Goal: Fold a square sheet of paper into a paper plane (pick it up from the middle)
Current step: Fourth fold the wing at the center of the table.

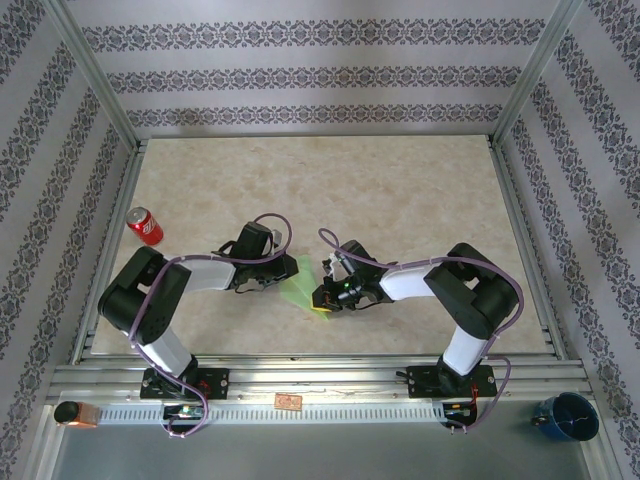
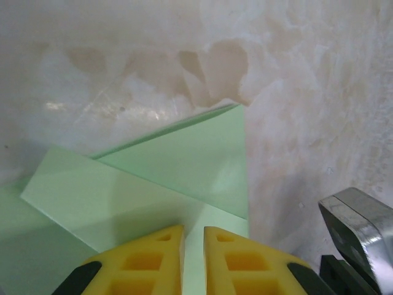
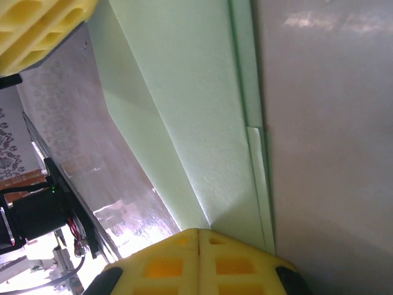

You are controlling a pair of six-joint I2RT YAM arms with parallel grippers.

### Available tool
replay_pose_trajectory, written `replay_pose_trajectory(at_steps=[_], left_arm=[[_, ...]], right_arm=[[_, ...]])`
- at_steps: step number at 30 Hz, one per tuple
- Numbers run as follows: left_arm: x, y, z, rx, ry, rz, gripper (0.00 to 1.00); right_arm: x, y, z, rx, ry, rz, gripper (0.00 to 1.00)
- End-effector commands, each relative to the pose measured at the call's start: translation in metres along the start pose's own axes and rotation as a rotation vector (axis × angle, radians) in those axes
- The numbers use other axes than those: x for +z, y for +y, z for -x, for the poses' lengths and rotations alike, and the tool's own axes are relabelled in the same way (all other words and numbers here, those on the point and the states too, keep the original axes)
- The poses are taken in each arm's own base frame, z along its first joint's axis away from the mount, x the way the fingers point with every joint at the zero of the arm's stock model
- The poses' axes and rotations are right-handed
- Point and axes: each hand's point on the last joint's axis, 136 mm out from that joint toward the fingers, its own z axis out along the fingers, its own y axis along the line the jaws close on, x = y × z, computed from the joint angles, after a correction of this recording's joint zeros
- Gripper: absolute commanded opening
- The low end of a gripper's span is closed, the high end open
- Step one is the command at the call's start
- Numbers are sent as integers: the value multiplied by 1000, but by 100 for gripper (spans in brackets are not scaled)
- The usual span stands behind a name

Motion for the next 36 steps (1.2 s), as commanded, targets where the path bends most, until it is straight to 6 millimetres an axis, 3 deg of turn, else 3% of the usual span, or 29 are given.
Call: replay_pose_trajectory(at_steps=[1,6,15,22,27,36], left_arm=[[-13,-24,0,20,2,-39,14],[-10,-31,-20,6,39,-58,5],[17,-36,-51,-16,93,-85,2],[19,-23,-65,-25,114,-64,1],[17,1,-59,3,78,50,2],[15,8,-35,-27,25,19,4]], right_arm=[[2,-34,-15,72,31,-102,0],[1,-35,-15,76,23,-113,0],[2,-38,-16,82,27,-122,0],[4,-39,-16,88,29,-125,0],[4,-42,-17,90,34,-131,0],[6,-50,-20,97,43,-151,0]])
